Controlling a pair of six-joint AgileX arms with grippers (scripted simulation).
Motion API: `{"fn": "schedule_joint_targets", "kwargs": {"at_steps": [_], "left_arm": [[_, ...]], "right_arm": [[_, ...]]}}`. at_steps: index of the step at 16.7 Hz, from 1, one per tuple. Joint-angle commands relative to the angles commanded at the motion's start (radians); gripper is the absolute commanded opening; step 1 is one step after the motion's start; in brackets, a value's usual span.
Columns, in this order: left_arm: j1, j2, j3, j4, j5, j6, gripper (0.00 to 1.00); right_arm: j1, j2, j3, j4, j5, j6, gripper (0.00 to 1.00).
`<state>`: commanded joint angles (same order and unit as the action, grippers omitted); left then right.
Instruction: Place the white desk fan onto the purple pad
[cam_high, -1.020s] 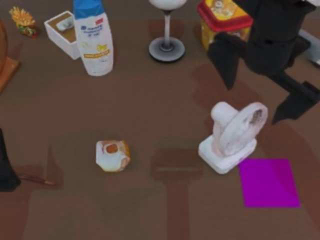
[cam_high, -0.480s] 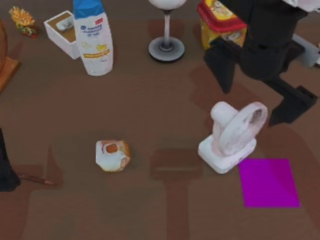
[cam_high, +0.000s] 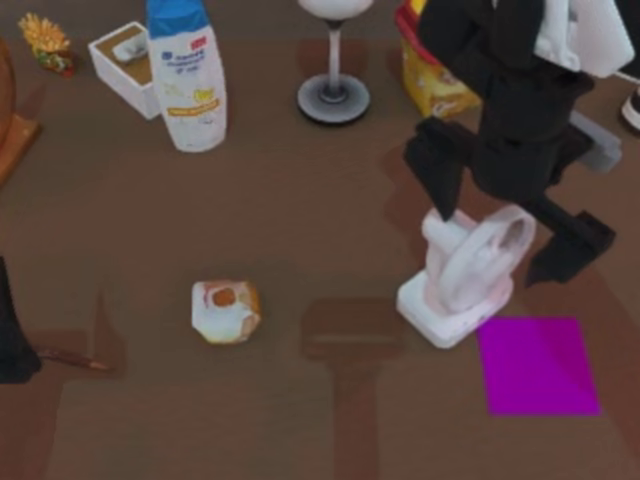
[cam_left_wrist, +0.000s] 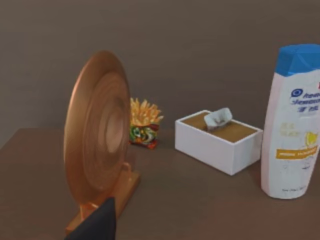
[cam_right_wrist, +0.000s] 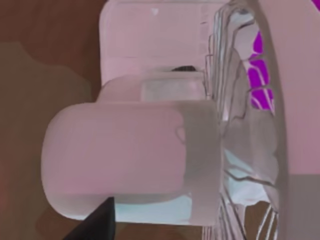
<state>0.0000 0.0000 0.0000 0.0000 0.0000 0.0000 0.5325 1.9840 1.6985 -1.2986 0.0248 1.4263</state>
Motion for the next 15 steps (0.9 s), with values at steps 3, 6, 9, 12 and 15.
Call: {"fn": "schedule_joint_targets", "kwargs": {"at_steps": [3, 6, 9, 12, 15], "left_arm": [[0.000, 0.000, 0.000, 0.000, 0.000, 0.000, 1.00], [0.000, 0.000, 0.000, 0.000, 0.000, 0.000, 1.00], [0.000, 0.000, 0.000, 0.000, 0.000, 0.000, 1.00], [0.000, 0.000, 0.000, 0.000, 0.000, 0.000, 1.00], [0.000, 0.000, 0.000, 0.000, 0.000, 0.000, 1.00]], "right_arm": [[0.000, 0.000, 0.000, 0.000, 0.000, 0.000, 0.92], [0.000, 0.000, 0.000, 0.000, 0.000, 0.000, 0.70], [0.000, 0.000, 0.000, 0.000, 0.000, 0.000, 0.47], [0.000, 0.000, 0.000, 0.000, 0.000, 0.000, 0.25], [0.000, 0.000, 0.000, 0.000, 0.000, 0.000, 0.02]]}}
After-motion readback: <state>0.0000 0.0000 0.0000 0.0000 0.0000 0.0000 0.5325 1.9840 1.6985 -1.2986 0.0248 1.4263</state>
